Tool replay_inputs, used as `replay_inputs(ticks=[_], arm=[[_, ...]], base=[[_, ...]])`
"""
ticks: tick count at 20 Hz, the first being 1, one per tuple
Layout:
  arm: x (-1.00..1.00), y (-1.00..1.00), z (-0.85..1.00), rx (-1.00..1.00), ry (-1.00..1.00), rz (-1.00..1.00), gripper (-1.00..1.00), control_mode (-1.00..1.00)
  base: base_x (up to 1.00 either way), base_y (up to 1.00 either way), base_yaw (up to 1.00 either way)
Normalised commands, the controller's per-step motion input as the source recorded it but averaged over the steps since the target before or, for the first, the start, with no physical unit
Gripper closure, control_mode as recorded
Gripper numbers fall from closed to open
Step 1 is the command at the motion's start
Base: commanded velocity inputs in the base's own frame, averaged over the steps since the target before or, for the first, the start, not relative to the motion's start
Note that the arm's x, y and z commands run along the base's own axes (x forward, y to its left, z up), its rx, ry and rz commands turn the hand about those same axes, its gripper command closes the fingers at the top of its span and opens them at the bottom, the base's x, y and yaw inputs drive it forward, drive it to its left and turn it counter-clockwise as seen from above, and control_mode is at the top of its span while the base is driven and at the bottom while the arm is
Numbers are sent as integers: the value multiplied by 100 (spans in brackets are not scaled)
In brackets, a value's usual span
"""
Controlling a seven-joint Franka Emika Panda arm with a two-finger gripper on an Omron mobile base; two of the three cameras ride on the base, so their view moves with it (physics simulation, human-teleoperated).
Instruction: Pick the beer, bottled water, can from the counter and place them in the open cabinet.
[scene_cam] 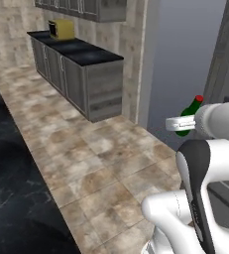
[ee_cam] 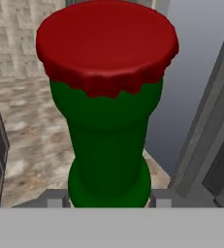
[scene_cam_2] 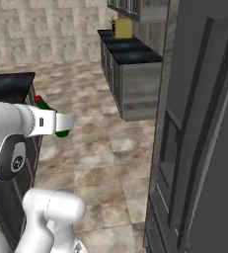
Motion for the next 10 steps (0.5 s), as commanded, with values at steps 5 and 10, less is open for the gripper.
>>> replay_inputs(ticks=[5,10], arm=[[0,0,0,0,0,0,100,100],[0,0,0,0,0,0,100,100]], base=[[-33,0,-42],[-32,0,-44]])
